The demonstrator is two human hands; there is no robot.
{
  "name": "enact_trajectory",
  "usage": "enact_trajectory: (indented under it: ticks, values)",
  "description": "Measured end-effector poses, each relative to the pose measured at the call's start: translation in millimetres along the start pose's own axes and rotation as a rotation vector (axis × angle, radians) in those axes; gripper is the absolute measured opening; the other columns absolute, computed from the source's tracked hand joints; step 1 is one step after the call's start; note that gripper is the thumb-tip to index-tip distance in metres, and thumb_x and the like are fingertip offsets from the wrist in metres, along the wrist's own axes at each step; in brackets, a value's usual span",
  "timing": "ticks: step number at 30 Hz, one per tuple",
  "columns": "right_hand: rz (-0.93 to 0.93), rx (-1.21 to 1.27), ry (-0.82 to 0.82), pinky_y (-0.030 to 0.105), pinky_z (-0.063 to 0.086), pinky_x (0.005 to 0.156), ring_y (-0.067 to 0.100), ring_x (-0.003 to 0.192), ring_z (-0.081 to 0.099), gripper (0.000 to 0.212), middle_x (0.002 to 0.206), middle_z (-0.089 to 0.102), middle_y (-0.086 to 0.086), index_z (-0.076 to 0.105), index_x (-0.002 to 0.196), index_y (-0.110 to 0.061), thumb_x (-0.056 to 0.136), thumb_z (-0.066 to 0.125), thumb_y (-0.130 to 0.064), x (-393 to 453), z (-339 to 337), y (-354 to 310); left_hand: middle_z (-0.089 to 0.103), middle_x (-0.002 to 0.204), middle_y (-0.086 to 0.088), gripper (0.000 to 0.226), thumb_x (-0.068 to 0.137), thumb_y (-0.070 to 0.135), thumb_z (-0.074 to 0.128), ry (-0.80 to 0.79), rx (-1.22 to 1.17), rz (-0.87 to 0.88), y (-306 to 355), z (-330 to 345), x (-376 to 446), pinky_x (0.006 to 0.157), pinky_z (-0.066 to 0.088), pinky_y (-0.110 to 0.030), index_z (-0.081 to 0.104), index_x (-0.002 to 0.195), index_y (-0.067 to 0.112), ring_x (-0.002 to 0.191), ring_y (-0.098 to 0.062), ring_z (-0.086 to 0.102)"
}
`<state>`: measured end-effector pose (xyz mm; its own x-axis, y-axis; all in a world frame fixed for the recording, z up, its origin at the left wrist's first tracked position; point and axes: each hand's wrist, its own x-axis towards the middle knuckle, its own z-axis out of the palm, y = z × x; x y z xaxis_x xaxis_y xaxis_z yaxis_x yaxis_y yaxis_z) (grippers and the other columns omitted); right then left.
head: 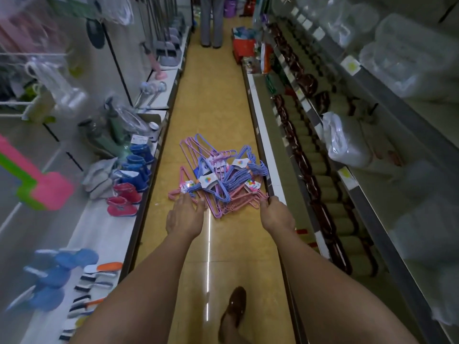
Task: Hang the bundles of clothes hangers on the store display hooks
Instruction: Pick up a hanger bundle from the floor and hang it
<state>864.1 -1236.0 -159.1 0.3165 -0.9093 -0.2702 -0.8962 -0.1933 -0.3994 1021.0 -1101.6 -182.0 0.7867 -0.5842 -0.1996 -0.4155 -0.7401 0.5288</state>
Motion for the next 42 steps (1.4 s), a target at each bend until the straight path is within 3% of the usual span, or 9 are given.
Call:
enact_trajectory:
  ticks: [10,17,22,29,37,42]
  values:
    - [-0.035,-0.003,-0.020,0.036,0.042,0.087,0.031,0.116,0.054,0.049,0.128,0.056,0.012,0.045,0.133,-0.011,0.101,0.028,-0.045,177.2,-21.6,-44.7,0.036,0.149,-0.010,0.059,0.099,0.047,0.031,0.019,0.004,-0.054,73.0,21.5,150.9,0.109,0.033,-0.045,0.031,0.145,0.009,0.136,-0.027,0.036]
    - [-0.037,0.000,-0.048,0.037,0.042,0.081,0.031,0.112,0.056,0.052,0.129,0.055,0.010,0.046,0.132,-0.013,0.100,0.026,-0.047,263.0,-3.8,-58.2,0.042,0.145,-0.011,0.058,0.098,0.049,0.032,-0.006,-0.010,-0.101,83.5,52.1,219.6,0.106,0.037,-0.047,0.035,0.142,0.011,0.131,-0.028,0.042]
    - [-0.034,-0.042,-0.072,0.040,0.044,0.088,0.032,0.114,0.055,0.051,0.133,0.051,0.011,0.045,0.134,-0.012,0.100,0.025,-0.045,313.2,9.9,-78.3,0.047,0.140,-0.011,0.058,0.097,0.050,0.031,-0.026,-0.015,-0.112,83.7,74.2,275.4,0.100,0.041,-0.049,0.038,0.140,0.010,0.127,-0.028,0.045]
    - [-0.033,-0.075,-0.111,0.033,0.042,0.077,0.029,0.111,0.056,0.049,0.123,0.059,0.010,0.047,0.133,-0.015,0.100,0.029,-0.046,393.5,30.7,-121.6,0.048,0.138,-0.010,0.056,0.097,0.049,0.031,-0.055,-0.061,-0.131,78.1,85.2,368.5,0.099,0.041,-0.045,0.039,0.137,0.010,0.124,-0.028,0.047]
    - [-0.052,-0.068,-0.197,0.040,0.047,0.091,0.032,0.120,0.050,0.049,0.131,0.055,0.011,0.046,0.134,-0.014,0.100,0.030,-0.046,472.0,88.3,-166.1,0.050,0.136,-0.011,0.058,0.096,0.052,0.031,-0.059,-0.104,-0.229,34.4,116.3,450.3,0.098,0.044,-0.046,0.042,0.135,0.011,0.123,-0.028,0.049]
    - [-0.105,-0.193,-0.278,0.038,0.046,0.086,0.031,0.115,0.054,0.049,0.129,0.055,0.012,0.043,0.135,-0.010,0.102,0.029,-0.044,521.4,145.8,-171.0,0.049,0.138,-0.011,0.064,0.094,0.057,0.027,-0.083,-0.130,-0.305,-5.4,175.8,485.2,0.099,0.042,-0.047,0.042,0.136,0.012,0.124,-0.028,0.048]
